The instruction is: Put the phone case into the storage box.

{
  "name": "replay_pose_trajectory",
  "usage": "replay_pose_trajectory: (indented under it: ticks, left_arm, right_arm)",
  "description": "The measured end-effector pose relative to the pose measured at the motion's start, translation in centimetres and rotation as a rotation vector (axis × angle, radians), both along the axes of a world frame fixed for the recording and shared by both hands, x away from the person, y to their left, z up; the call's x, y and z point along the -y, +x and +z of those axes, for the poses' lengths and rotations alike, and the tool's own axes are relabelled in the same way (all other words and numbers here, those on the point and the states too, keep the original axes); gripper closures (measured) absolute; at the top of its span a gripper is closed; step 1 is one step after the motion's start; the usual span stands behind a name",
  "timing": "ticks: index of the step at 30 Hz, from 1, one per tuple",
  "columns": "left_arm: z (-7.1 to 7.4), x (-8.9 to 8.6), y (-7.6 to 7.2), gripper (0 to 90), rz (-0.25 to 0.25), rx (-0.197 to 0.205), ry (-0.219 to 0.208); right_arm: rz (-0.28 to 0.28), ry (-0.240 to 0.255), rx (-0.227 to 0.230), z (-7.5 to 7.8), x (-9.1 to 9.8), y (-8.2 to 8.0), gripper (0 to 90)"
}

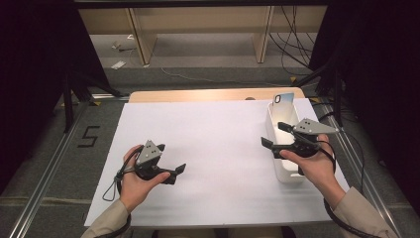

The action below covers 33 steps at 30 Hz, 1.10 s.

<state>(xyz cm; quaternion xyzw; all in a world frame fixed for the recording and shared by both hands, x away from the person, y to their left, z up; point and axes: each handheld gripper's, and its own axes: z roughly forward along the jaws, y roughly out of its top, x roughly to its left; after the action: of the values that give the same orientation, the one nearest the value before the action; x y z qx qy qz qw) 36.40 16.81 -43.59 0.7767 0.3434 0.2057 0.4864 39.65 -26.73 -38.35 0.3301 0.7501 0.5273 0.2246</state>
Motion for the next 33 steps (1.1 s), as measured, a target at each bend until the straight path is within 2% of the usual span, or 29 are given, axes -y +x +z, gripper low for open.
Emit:
replay_pose_trajectory:
  ticks: [10,22,33]
  left_arm:
    - [0.0,0.0,0.0,0.6,0.0,-0.001,0.0]
    - [0.0,0.0,0.0,0.6,-0.001,-0.001,0.003]
    - [-0.1,0.0,0.0,0.6,-0.002,-0.003,0.002]
  right_arm:
    - [-0.005,0.017,0.027,-0.1,1.1,-1.1,16.2]
    - [-0.003,0.014,0.034,-0.6,1.7,-2.1,16.2]
    - [-0.004,0.017,0.035,-0.7,1.8,-2.2,16.1]
